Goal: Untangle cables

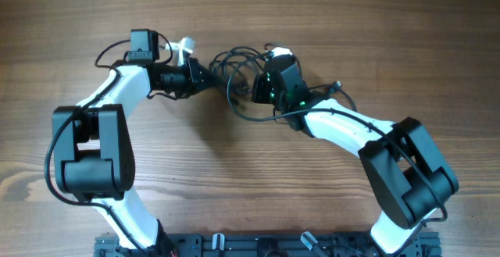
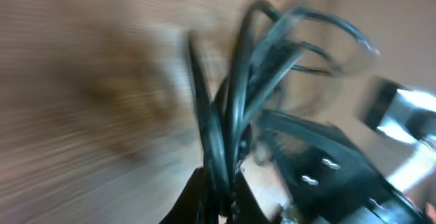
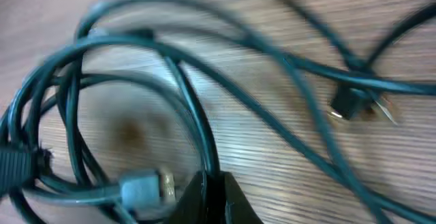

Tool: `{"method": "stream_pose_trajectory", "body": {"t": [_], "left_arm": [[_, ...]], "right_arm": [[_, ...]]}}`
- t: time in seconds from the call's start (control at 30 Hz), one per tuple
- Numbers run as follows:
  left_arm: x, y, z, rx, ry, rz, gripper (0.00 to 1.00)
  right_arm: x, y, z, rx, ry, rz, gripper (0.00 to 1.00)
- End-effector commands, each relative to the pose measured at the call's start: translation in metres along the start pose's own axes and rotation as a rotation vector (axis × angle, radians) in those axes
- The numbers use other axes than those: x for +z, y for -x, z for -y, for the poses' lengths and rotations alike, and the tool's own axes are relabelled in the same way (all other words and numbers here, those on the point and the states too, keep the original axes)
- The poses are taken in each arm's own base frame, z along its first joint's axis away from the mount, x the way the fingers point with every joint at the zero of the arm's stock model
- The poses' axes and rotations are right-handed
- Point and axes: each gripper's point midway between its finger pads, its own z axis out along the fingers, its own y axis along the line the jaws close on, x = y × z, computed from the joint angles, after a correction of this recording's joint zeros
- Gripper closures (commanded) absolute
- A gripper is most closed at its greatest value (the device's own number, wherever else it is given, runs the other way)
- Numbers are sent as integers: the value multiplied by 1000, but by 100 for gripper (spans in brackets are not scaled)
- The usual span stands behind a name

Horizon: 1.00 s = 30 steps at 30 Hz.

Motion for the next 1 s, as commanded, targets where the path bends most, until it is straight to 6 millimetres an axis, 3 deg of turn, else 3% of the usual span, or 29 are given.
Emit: {"method": "stream_pose_trajectory", "body": {"t": [0.0,0.4,0.53,0.83,0.97], "left_arm": [[-29,34,-50,-157,290,190,90],[-31,34,-56,-166,328,198,87],[-30,33,-56,-184,325,200,77],[-17,29,-43,-169,310,179,64],[-17,29,-43,-170,310,179,64]], "right_arm": [[6,-10,45,-11,-150,-2,96],[7,-11,43,16,-139,-6,96],[7,-13,40,17,-122,-17,95],[8,-22,17,21,5,-81,69],[-6,-12,-9,18,114,-86,62]]}}
